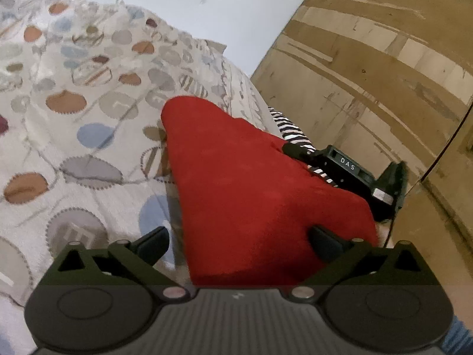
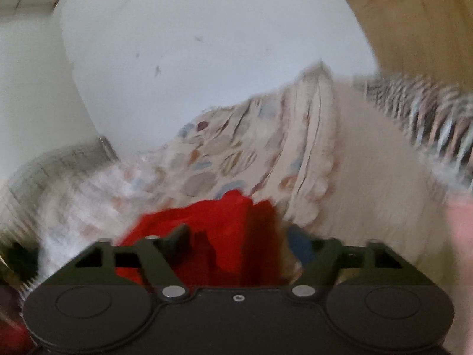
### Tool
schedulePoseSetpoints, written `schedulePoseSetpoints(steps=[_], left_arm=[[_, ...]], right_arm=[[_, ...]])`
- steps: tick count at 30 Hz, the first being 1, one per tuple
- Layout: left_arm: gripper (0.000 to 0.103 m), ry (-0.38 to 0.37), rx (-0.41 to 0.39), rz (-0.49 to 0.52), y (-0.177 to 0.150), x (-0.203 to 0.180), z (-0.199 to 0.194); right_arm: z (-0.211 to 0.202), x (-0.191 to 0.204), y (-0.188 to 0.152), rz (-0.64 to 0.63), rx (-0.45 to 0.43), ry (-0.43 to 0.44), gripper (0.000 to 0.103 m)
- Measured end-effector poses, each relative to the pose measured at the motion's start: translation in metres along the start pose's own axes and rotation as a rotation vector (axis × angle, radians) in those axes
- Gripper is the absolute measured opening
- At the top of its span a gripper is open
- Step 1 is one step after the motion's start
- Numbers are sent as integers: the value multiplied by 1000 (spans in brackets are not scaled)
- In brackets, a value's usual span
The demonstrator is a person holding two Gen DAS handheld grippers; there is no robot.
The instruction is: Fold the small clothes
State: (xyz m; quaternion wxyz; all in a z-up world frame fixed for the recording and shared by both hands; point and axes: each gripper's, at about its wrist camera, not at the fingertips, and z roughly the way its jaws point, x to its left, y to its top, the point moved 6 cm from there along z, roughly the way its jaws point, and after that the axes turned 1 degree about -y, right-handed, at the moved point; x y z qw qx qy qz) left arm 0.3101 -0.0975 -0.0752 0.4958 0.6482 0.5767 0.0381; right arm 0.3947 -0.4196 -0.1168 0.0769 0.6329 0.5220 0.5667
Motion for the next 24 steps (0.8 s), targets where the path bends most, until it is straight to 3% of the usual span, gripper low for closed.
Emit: schedulePoseSetpoints(steps=[2,7,10,16,24], left_arm=[[103,-31,17,-41,2,5,3],[103,-73,30,-114,12,11,8],[103,-71,38,-111,18,6,13],[103,-48,55,-68,19,-1,25],[103,-85,75,-94,16,6,32]], right_arm=[[6,-6,-3,33,37,0,84],[11,-3,-10,-33,41,-32,76],[11,-5,-12,-36,37,-36,71],[11,-8,-12,-34,36,-42,70],[11,-7,-12,-34,37,-42,69]])
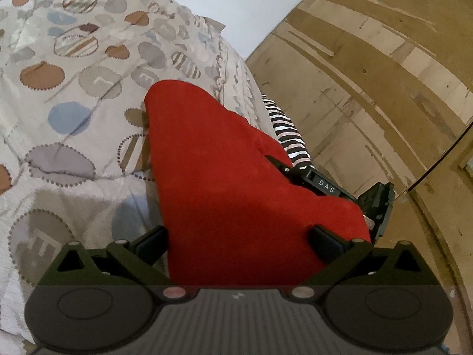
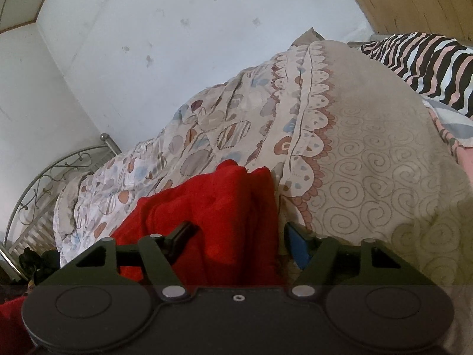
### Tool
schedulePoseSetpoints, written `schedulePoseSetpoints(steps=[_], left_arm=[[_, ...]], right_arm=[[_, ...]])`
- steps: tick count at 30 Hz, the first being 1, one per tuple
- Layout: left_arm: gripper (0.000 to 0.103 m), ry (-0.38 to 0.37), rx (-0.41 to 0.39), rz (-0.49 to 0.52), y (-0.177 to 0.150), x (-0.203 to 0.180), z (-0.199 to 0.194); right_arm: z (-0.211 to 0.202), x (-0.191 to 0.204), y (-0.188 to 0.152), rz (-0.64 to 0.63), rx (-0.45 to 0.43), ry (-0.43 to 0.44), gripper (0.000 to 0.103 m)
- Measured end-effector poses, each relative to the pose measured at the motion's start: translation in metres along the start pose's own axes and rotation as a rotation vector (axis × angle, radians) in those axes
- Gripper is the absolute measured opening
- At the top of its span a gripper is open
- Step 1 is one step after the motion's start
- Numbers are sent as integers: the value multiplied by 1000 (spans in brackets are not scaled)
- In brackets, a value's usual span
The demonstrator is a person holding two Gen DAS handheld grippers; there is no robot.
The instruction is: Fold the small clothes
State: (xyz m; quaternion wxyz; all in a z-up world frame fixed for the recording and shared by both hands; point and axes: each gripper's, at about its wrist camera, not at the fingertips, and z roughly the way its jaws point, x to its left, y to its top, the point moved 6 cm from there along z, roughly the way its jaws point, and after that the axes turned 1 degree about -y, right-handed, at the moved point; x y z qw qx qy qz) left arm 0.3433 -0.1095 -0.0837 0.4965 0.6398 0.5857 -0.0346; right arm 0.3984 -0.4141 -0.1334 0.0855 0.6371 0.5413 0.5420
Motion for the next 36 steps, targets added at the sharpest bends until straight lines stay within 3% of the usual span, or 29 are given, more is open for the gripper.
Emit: schedulePoseSetpoints(steps=[3,5,10,17,21,28,32,36], left_arm=[[103,-23,5,-15,-1,3,3],[103,-48,14,-32,-1,6,6],[103,-155,77,-139,-3,20,18],[80,-193,78,-152,3,26,13],[71,-184,53,-124,11,21,3],[69,-143,0,-42,37,21,-31],[69,-62,-42,-3,63,36,-62],[69,65,-60,42,85,60,-88]], right_arm=[[0,1,0,10,5,11,65],[0,1,0,28,12,28,58],[-2,5,1,60,24,29,47],[-16,34,11,13,-10,16,36],[-24,63,19,-36,-40,33,35],[-26,111,37,-53,-99,94,34],[-2,139,43,-26,-119,149,34],[42,168,41,-2,-97,191,34]])
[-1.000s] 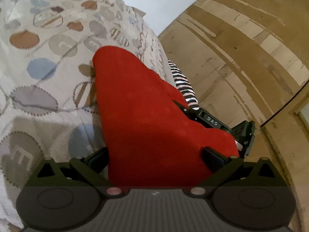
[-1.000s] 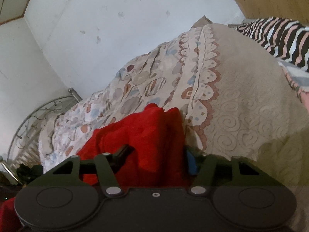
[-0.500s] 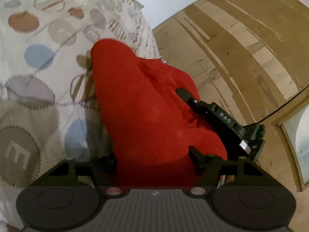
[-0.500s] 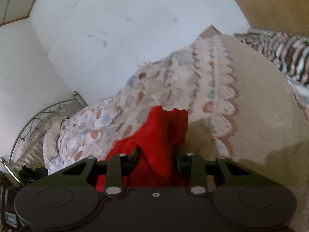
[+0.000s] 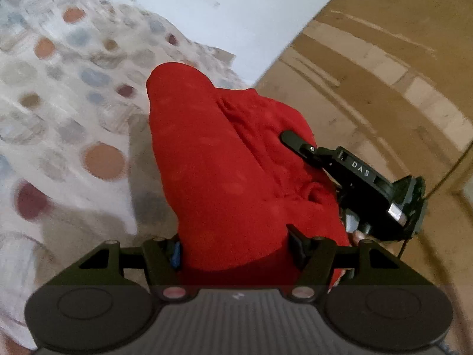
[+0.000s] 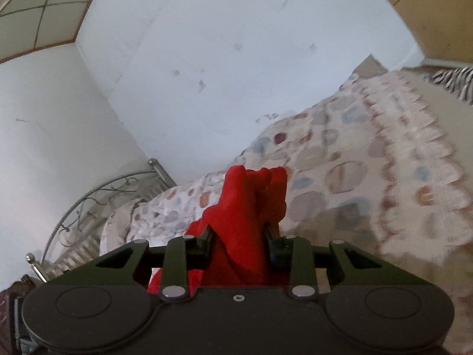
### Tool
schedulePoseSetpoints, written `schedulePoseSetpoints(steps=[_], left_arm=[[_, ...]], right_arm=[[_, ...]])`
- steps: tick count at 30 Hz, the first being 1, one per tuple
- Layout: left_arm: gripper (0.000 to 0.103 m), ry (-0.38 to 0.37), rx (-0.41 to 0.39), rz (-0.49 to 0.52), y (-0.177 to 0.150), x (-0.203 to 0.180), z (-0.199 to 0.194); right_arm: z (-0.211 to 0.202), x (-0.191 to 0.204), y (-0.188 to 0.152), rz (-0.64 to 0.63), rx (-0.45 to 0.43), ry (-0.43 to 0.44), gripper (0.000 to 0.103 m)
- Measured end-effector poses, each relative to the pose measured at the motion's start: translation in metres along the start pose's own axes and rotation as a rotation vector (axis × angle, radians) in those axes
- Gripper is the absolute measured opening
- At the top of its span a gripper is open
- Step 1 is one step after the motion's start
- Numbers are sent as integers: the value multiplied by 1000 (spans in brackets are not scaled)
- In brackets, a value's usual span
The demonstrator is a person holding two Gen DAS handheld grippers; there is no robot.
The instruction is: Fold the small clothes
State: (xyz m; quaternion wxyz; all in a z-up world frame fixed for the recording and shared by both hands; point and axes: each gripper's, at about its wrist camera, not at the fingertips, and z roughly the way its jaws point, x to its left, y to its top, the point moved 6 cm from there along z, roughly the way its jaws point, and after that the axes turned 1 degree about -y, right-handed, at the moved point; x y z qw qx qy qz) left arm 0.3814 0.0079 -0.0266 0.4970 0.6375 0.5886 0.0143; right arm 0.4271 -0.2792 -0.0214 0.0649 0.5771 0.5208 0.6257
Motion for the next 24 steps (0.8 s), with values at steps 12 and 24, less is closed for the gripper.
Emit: schedulePoseSetpoints(steps=[12,24], left_arm=[[78,176,7,57,-19,60,14],[84,210,-43,19,-32,63,9]], right_arm=[[83,-7,-64,-133,157,-178,46],[0,40,-100,-446,159,-196,84]])
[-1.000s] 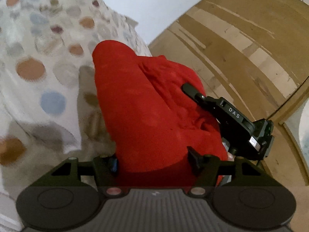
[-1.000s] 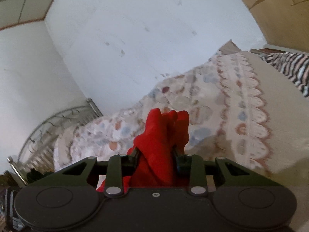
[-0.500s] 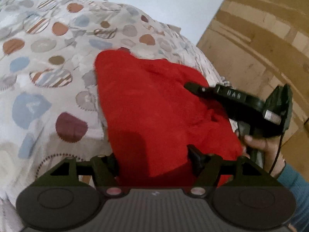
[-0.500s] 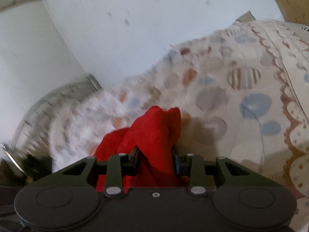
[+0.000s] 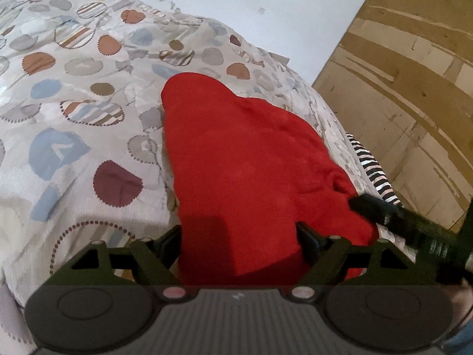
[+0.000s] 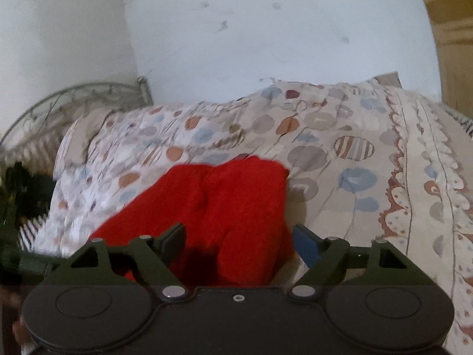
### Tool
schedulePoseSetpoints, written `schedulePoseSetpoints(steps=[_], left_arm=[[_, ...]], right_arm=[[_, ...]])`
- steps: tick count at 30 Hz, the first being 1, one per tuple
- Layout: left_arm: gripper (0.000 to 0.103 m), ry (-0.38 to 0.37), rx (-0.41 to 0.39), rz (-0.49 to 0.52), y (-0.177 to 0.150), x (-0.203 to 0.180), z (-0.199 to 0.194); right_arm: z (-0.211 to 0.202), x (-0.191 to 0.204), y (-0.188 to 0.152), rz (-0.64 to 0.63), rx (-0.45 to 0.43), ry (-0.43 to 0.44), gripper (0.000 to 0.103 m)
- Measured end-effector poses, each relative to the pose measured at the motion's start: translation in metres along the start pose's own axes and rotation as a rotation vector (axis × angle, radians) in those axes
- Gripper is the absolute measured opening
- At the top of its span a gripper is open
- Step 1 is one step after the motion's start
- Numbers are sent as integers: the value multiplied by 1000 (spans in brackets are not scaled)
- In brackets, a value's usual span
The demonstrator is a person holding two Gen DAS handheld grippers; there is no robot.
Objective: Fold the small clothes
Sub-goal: 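Release the shirt with the right tool and pull both tools back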
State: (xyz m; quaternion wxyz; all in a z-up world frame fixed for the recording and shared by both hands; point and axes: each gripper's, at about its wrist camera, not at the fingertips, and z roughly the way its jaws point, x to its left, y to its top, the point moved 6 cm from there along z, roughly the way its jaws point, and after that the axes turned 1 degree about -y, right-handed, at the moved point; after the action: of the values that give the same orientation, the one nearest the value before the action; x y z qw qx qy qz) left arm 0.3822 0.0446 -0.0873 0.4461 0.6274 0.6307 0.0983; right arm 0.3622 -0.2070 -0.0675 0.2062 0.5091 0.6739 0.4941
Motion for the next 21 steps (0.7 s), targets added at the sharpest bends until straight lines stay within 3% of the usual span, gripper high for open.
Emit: schedulePoseSetpoints(steps=[6,13,21], left_arm=[[85,18,-10,8,-4,-3,-3],[98,88,-62,6,2,-14,-25],[102,195,-133,62,-9,-34,-81]], right_arm=[[-1,11,-28,-70,27,-62,84],[-16,15,-21,-77,-14,-83,85],[-67,30,-11,-61,-112,-112,101]])
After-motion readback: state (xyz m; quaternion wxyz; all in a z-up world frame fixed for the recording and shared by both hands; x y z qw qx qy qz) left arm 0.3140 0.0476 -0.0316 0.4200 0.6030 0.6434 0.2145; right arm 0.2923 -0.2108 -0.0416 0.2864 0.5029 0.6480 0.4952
